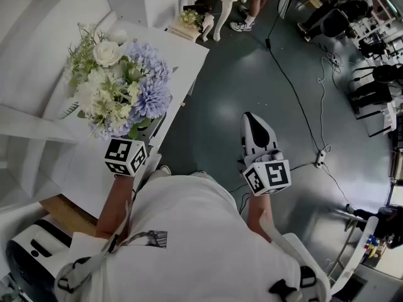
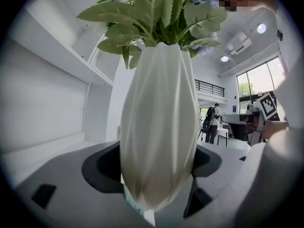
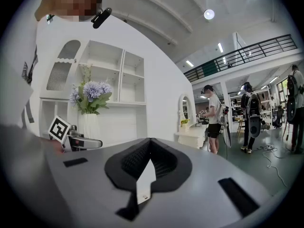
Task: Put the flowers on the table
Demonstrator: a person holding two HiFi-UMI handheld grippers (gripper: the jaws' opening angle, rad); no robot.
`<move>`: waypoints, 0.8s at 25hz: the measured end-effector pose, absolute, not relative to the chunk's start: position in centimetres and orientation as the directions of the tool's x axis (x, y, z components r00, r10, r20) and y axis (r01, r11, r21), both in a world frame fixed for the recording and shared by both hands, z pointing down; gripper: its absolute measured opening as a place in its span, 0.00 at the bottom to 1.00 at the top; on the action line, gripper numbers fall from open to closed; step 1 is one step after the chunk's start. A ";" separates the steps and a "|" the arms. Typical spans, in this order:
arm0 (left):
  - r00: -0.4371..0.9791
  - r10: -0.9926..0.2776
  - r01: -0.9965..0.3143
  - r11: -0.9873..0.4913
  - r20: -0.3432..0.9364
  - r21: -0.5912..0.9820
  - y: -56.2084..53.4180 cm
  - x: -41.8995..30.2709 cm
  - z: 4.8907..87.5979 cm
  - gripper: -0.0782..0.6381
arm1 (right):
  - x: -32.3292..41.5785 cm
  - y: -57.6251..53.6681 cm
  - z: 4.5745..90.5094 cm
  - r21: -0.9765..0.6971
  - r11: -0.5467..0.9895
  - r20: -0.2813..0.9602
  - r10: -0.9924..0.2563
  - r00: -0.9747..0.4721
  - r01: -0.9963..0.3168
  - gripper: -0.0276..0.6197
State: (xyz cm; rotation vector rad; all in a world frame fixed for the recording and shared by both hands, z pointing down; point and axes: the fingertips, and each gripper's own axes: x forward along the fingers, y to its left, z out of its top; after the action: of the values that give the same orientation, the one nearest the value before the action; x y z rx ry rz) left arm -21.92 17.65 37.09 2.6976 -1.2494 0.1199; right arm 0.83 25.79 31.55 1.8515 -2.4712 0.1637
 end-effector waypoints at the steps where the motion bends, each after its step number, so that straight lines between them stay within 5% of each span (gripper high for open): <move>1: 0.645 -0.751 -0.764 -0.635 0.143 0.116 17.7 -21.9 37.1 0.66 | 0.9 25.8 31.5 -0.055 0.277 0.103 -0.954 -0.282 -0.959 0.06; 20: 0.548 -0.822 -0.836 -0.540 0.153 0.092 21.4 -17.8 36.2 0.66 | 7.3 31.5 35.1 -0.187 0.394 0.144 -0.895 -0.421 -0.900 0.06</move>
State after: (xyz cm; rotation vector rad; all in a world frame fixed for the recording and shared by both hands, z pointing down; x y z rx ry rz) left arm -17.78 21.36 36.22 2.6257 -1.4172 0.1372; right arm 7.29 31.50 35.08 1.6789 -2.6055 0.3692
